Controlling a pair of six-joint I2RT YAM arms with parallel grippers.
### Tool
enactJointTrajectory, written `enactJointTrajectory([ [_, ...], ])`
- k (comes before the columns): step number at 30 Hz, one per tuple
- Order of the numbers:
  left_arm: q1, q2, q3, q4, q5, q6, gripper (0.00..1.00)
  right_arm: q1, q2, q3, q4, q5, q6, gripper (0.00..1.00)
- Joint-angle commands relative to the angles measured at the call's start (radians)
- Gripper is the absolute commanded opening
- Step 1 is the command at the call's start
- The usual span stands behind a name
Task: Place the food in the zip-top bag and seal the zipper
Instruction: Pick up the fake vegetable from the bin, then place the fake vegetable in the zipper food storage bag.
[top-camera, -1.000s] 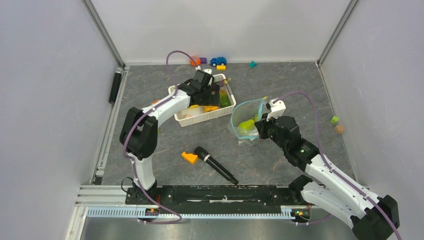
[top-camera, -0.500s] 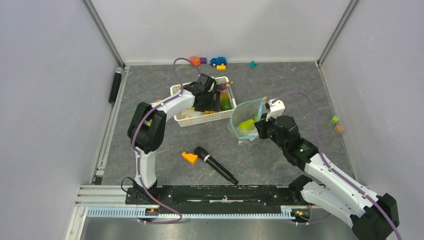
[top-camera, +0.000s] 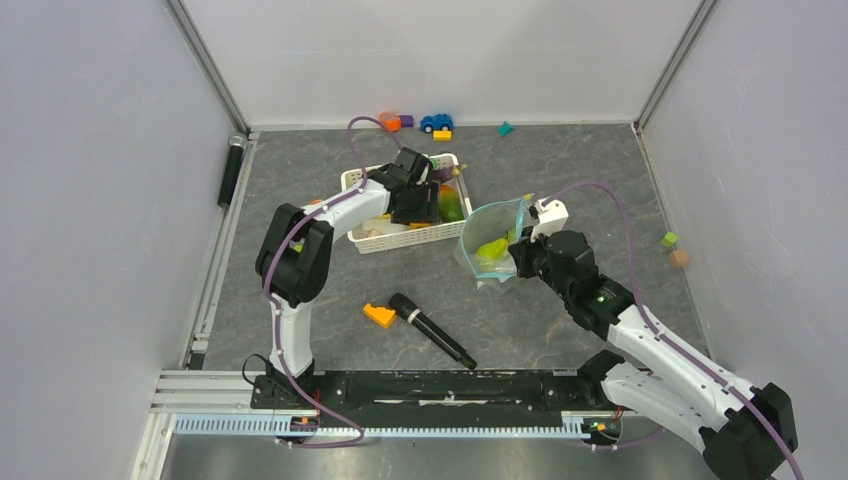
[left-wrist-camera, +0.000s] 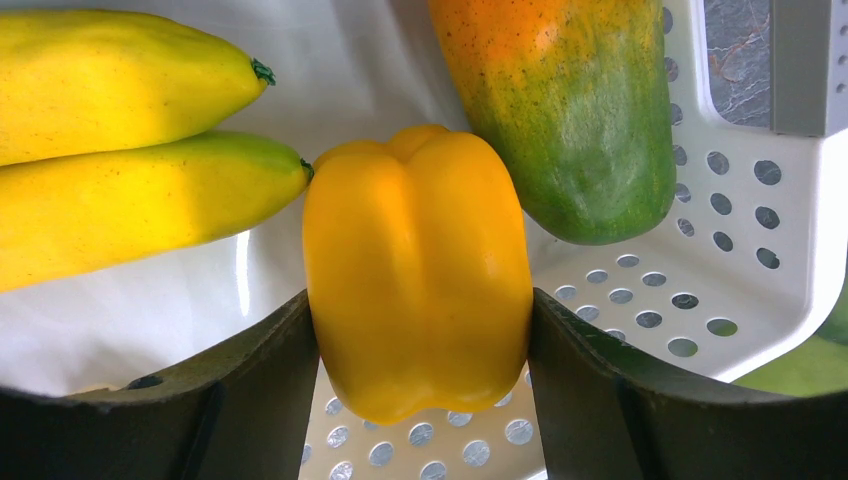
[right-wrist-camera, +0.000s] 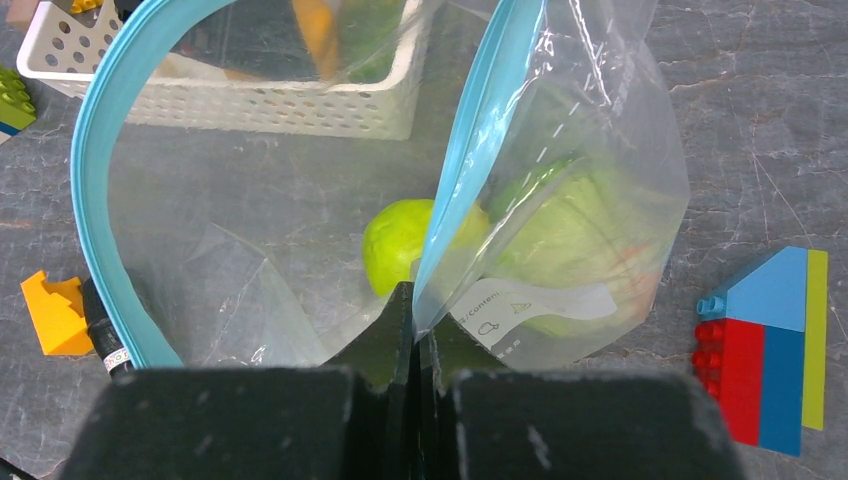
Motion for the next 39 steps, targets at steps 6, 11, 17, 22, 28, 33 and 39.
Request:
enactJointTrajectory([
  [6,0.000,-0.060,0.020,-0.018,-0.026,-0.027,0.32,0.001,0.000,0.037,0.021,0.029,0.005,0.00],
  [11,0.000,-0.197,-0.053,0.051,-0.085,-0.036,0.27,0.001,0.000,0.037,0.021,0.033,0.002,0.00],
  [17,-0.002,-0.382,-0.137,0.127,-0.109,-0.034,0.26,0.002,0.004,0.038,0.023,0.033,0.003,0.00],
  [22,-0.021,-0.555,-0.232,0.217,-0.053,-0.017,0.25,0.002,0.002,0.037,0.025,0.020,0.002,0.00],
  [28,-0.071,-0.760,-0.399,0.450,0.248,0.048,0.25,0.001,-0.011,0.033,0.027,0.008,0.001,0.00],
  [33,-0.139,-0.851,-0.488,0.618,0.565,0.143,0.26,0.001,-0.024,0.030,0.031,0.009,-0.004,0.00],
  [39,-0.253,-0.833,-0.484,0.628,0.695,0.259,0.30,0.001,-0.025,0.029,0.036,-0.011,-0.011,0.00],
])
